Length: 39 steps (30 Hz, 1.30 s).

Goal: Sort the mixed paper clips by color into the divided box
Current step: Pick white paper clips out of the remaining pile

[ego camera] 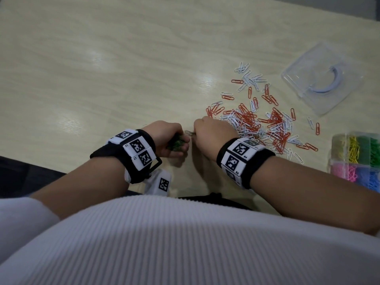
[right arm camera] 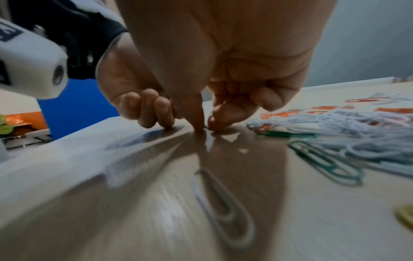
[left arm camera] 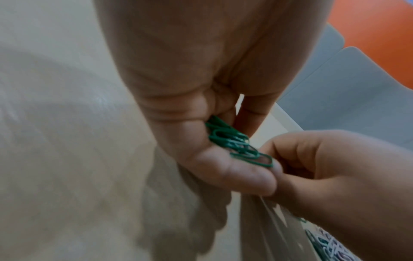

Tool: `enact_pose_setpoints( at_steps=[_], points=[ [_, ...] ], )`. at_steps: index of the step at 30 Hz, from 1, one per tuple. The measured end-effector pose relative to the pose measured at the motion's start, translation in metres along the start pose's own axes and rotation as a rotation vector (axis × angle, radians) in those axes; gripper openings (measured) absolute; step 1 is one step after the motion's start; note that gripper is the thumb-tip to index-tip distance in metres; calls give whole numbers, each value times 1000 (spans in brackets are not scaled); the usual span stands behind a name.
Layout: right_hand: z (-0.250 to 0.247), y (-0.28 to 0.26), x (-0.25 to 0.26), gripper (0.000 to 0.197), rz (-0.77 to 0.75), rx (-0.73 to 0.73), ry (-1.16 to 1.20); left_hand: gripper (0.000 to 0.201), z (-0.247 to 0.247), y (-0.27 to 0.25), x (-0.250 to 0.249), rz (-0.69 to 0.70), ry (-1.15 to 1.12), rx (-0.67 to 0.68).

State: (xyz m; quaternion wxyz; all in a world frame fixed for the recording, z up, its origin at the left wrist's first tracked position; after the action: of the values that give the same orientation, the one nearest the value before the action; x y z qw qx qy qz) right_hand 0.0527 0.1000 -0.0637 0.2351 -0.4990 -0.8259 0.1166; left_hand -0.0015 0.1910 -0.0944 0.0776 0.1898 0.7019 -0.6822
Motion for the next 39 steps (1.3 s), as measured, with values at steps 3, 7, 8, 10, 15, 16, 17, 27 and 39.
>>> enact_pose_setpoints(
  at_steps=[3,7,8,10,15,16,17,27,39],
  points=[
    [0,0,3,24,-29,13,-68,26,-5,-1,1,-8,25,-21],
    [-15,-15,2,22,-93,-30,17,26,-1,1,-1,0,29,-15],
    [-20,-19,5,21,-123,-41,78,23,1,2,-3,10,22,-26],
    [-24,-27,12,18,-185,-37,141,14,6,2,-8,30,9,-48],
    [-36,-37,-39,16,-30,-164,303,22,36,1,-15,18,-14,78],
    [-33,-39,-54,15,17,-154,252,25,39,1,-16,18,-1,88],
    [-28,-41,-68,16,51,-117,174,25,41,2,-16,19,12,87],
    [-24,-53,-94,20,88,-86,106,25,61,2,-19,17,64,86],
    [-7,-34,-72,20,75,18,-42,25,57,7,-17,-12,39,93]
  ],
)
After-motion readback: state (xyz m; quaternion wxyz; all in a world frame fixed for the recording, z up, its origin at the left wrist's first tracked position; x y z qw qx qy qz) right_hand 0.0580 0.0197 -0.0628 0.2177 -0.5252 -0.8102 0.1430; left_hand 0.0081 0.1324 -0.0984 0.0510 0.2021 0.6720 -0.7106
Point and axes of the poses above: each hand's wrist, its own y-axis towards the middle knuckle, its own z-axis out of the palm, x = y × z, the point moved 10 cm from there along y, towards the middle knuckle, and after that the axes turned 4 degrees about y, right-handed, at the moved point
